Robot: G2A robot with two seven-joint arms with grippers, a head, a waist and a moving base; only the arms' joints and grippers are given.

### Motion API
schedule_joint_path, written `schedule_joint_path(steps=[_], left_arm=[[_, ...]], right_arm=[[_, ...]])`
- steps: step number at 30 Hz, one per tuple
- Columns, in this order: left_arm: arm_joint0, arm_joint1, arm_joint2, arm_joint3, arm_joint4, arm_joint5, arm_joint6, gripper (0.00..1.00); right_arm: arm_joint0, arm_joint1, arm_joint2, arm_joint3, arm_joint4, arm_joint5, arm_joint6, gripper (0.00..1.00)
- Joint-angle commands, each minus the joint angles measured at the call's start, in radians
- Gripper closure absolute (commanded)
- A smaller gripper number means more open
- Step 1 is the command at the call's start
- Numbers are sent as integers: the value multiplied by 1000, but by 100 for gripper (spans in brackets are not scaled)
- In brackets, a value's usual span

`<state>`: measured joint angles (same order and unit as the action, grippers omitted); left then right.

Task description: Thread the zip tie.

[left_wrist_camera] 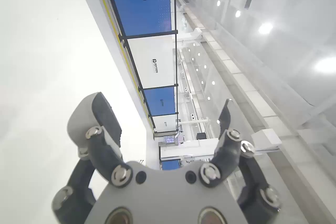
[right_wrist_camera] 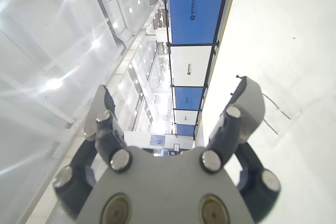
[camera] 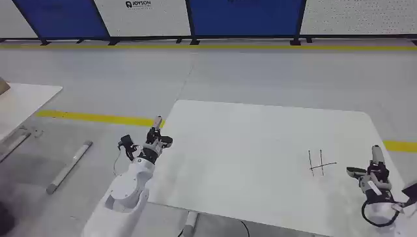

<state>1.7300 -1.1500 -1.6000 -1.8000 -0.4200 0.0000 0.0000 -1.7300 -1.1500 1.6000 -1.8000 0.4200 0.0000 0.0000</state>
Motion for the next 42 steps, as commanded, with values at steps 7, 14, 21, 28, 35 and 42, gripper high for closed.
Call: schedule_joint_path(steps=[7, 14, 21, 28, 35, 42], left_arm=[[0, 0, 0, 0, 0, 0, 0, 0], [0, 0, 0, 0, 0, 0, 0, 22], [0, 0, 0, 0, 0, 0, 0, 0], [0, 0, 0, 0, 0, 0, 0, 0], [0, 0, 0, 0, 0, 0, 0, 0], [0, 0, 0, 0, 0, 0, 0, 0]], right_arm=[[0, 0, 0, 0, 0, 0, 0, 0], [0, 0, 0, 0, 0, 0, 0, 22], [3, 1, 1, 5, -4, 8, 20, 0], [64, 32, 112, 42, -58, 97, 378, 0], [127, 55, 174, 82, -80, 165, 605, 0], [127, 55, 174, 82, -80, 165, 605, 0]])
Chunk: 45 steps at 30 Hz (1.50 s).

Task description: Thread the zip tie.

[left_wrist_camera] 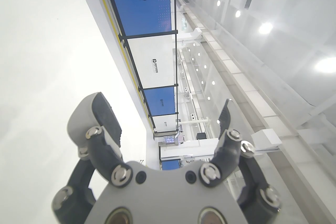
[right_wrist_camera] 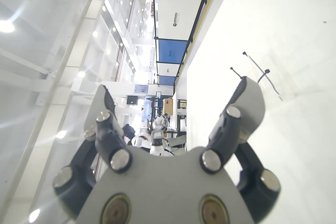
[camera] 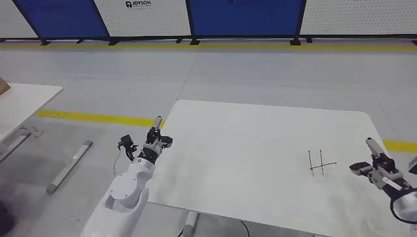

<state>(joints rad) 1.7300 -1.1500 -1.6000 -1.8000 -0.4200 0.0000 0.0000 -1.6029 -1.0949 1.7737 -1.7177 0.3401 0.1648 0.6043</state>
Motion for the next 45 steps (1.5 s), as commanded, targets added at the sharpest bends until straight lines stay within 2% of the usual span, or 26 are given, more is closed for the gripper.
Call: schedule_joint_path(steps=[1, 3, 4, 6, 9, 15, 17, 20, 37, 39, 41, 43, 45], left_arm=[[0, 0, 0, 0, 0, 0, 0, 0], [0, 0, 0, 0, 0, 0, 0, 0], [0, 0, 0, 0, 0, 0, 0, 0], [0, 0, 0, 0, 0, 0, 0, 0], [0, 0, 0, 0, 0, 0, 0, 0], [0, 0, 0, 0, 0, 0, 0, 0], [0, 0, 0, 0, 0, 0, 0, 0], [0, 0, 0, 0, 0, 0, 0, 0], [0, 0, 0, 0, 0, 0, 0, 0], [0, 0, 0, 0, 0, 0, 0, 0], [0, 0, 0, 0, 0, 0, 0, 0], [0, 0, 0, 0, 0, 0, 0, 0], [0, 0, 0, 0, 0, 0, 0, 0]], right_arm=[[0, 0, 0, 0, 0, 0, 0, 0], [-7, 0, -19, -4, -19, -8, 19, 0], [-10, 2, -39, 3, -36, -2, 67, 0], [23, 11, -36, 35, -35, 25, 169, 0], [82, 27, -4, 95, -29, 38, 328, 0], [145, 54, 65, 148, -30, 17, 517, 0], [156, 62, 83, 151, -41, 4, 552, 0], [193, 82, 80, 166, -150, -2, 653, 0], [203, 83, 79, 177, -156, 7, 653, 0], [216, 83, 96, 191, -95, -2, 668, 0], [243, 91, 118, 225, -83, -14, 698, 0], [293, 104, 125, 270, -88, -23, 769, 0], [344, 116, 113, 312, -87, -17, 786, 0]])
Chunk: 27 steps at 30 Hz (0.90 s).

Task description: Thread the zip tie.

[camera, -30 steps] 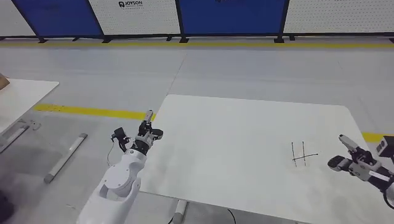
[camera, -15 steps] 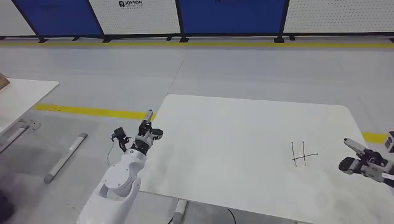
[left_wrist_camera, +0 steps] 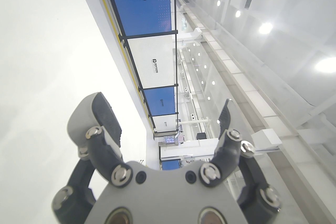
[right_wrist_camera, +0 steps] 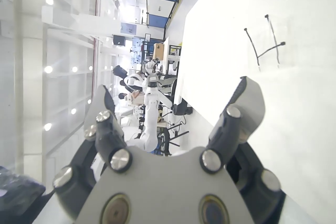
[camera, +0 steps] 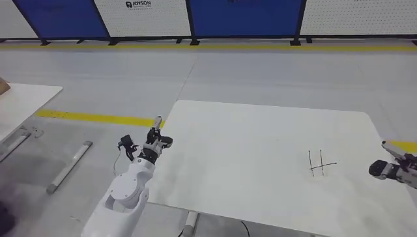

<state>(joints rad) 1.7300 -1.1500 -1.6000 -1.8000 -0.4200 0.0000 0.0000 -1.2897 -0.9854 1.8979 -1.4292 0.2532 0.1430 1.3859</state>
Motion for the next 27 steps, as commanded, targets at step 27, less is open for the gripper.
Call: schedule_joint_path(steps=[27], left_arm=[[0, 0, 0, 0, 0, 0, 0, 0]], right_arm=[[311, 122, -417, 317, -147, -14, 4, 0]])
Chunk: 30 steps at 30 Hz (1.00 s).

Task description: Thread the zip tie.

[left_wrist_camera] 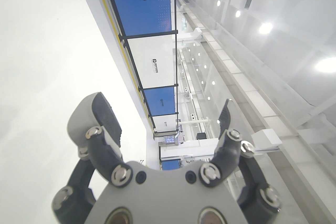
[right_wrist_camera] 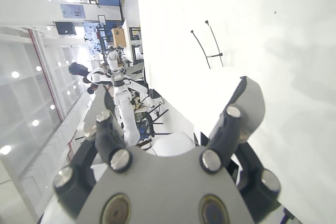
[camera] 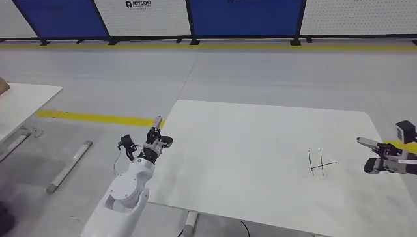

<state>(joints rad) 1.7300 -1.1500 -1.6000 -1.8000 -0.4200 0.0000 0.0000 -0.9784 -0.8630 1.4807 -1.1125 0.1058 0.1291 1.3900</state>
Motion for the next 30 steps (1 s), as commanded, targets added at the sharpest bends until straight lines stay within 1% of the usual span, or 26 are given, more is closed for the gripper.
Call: schedule_joint_path(steps=[1, 4, 6, 7, 9, 10, 12, 14, 16, 17, 18, 20, 22, 23, 24, 30], left_arm=[[0, 0, 0, 0, 0, 0, 0, 0], [0, 0, 0, 0, 0, 0, 0, 0], [0, 0, 0, 0, 0, 0, 0, 0], [0, 0, 0, 0, 0, 0, 0, 0], [0, 0, 0, 0, 0, 0, 0, 0], [0, 0, 0, 0, 0, 0, 0, 0], [0, 0, 0, 0, 0, 0, 0, 0], [0, 0, 0, 0, 0, 0, 0, 0], [0, 0, 0, 0, 0, 0, 0, 0], [0, 0, 0, 0, 0, 0, 0, 0], [0, 0, 0, 0, 0, 0, 0, 0], [0, 0, 0, 0, 0, 0, 0, 0], [0, 0, 0, 0, 0, 0, 0, 0], [0, 0, 0, 0, 0, 0, 0, 0], [0, 0, 0, 0, 0, 0, 0, 0], [0, 0, 0, 0, 0, 0, 0, 0]], right_arm=[[0, 0, 0, 0, 0, 0, 0, 0], [0, 0, 0, 0, 0, 0, 0, 0], [-5, -2, -19, -11, 14, -19, 0, 0], [-2, -4, -40, -2, 39, -33, 0, 0], [21, 2, -81, 28, 53, -81, 0, 0], [32, 5, -104, 44, 60, -95, 0, 0], [62, 15, -177, 68, 85, -149, 0, 0], [93, 27, -244, 100, 102, -178, 0, 0], [140, 39, -309, 149, 128, -194, 0, 0], [160, 42, -340, 165, 124, -204, 0, 0], [186, 44, -383, 183, 117, -226, 0, 0], [225, 44, -450, 213, 94, -258, 0, 0], [271, 35, -515, 256, 89, -280, 0, 0], [291, 30, -538, 278, 81, -295, 0, 0], [302, 27, -551, 293, 81, -302, 0, 0], [302, 27, -551, 293, 81, -302, 0, 0]])
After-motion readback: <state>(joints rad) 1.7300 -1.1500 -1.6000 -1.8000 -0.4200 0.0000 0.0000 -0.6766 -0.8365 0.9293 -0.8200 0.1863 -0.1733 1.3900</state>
